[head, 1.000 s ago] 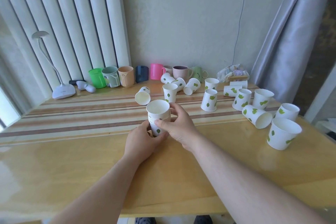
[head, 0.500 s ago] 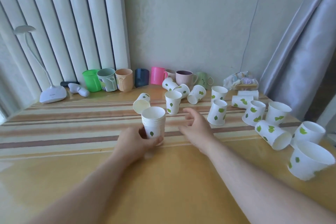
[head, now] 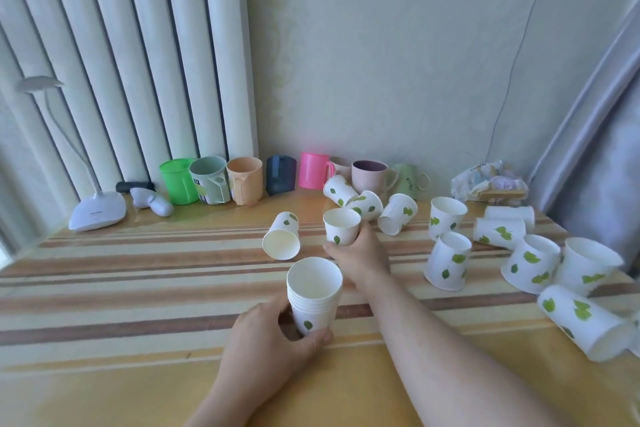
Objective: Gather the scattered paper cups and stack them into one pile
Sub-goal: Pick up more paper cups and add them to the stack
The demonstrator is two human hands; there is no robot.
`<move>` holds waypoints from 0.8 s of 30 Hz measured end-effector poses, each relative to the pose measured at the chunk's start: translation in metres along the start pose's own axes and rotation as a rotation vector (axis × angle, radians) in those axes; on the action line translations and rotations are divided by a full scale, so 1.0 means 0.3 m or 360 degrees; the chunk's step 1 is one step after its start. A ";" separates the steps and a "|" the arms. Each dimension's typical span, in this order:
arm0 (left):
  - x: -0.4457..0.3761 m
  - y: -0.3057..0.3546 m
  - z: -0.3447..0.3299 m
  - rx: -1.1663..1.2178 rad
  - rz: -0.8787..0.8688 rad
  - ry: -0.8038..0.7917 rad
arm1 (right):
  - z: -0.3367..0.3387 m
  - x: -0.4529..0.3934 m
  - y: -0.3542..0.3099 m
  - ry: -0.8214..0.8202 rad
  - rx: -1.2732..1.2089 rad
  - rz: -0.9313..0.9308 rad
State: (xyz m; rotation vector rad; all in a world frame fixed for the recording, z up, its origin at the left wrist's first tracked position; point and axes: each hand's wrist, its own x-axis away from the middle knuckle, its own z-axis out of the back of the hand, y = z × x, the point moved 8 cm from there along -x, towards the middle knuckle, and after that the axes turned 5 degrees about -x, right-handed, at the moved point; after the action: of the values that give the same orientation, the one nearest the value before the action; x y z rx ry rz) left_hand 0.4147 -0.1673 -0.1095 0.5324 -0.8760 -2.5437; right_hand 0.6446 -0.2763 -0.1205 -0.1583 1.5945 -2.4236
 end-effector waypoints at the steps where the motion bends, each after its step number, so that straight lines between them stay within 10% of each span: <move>1: -0.001 -0.004 0.000 -0.0011 0.0006 0.0000 | -0.004 0.004 0.000 -0.0029 -0.0019 0.0014; 24: 0.037 0.007 -0.023 -0.0115 0.0216 -0.0237 | 0.460 0.403 0.188 -0.0195 -0.0039 0.0245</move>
State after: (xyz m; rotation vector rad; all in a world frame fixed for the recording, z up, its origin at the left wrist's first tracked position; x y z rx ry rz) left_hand 0.4090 -0.1776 -0.1157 0.2554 -0.8368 -2.5038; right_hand 0.5656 -0.4511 -0.1215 -0.1778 1.5248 -2.2350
